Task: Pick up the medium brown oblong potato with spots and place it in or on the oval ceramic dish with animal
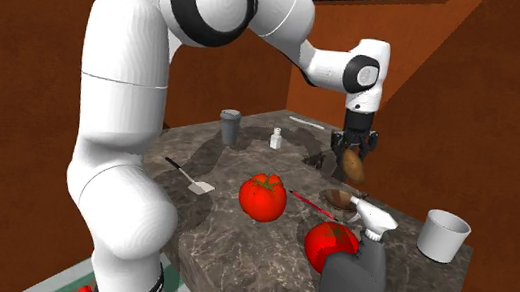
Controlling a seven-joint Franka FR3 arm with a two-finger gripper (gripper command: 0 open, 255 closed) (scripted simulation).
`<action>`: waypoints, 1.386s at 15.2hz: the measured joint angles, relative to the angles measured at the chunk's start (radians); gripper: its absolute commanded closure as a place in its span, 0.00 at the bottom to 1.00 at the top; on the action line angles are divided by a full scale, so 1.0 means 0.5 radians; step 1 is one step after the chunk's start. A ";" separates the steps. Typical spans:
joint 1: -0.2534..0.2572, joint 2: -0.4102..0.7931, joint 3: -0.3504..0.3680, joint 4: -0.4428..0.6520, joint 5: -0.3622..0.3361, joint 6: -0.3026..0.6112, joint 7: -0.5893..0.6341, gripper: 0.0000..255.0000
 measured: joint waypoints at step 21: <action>-0.014 0.122 0.007 -0.161 0.040 0.279 -0.028 0.00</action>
